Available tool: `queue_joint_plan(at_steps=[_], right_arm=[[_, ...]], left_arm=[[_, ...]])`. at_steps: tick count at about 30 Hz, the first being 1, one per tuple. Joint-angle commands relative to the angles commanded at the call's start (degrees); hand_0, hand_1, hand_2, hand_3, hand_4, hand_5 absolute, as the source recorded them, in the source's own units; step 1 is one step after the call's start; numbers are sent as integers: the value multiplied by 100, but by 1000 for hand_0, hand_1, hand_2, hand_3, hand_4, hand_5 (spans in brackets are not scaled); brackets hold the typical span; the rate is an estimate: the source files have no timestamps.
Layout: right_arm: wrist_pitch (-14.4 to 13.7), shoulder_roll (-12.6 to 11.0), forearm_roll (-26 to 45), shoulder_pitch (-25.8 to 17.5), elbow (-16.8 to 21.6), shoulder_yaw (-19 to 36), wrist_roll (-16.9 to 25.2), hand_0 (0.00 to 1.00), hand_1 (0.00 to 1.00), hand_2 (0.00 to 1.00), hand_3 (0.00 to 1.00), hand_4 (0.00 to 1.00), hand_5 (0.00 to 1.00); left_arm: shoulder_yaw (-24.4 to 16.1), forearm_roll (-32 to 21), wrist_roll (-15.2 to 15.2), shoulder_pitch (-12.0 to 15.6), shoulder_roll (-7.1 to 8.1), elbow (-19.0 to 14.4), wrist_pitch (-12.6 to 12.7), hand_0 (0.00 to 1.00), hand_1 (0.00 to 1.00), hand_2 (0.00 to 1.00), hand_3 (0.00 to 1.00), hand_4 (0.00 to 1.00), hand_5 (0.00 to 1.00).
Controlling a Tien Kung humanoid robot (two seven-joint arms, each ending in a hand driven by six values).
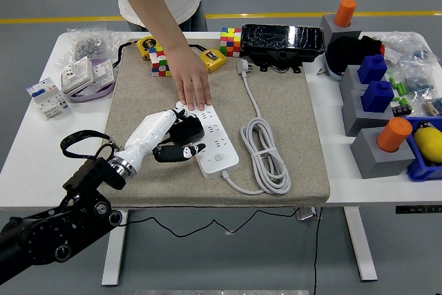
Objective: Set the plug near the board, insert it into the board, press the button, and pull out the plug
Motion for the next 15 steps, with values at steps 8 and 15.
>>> queue_joint_plan(at_steps=[8, 15], right_arm=[[-1, -4, -7, 9, 8, 9, -1, 529, 629, 600, 537, 879, 405], [-1, 1, -11, -7, 4, 16, 0, 527, 629, 600, 537, 878, 405]], left_arm=[[-10, 18, 97, -43, -57, 136, -65, 657, 712, 692, 625, 828, 348], [-67, -55, -38, 4, -35, -164, -9, 653, 712, 692, 623, 826, 345]])
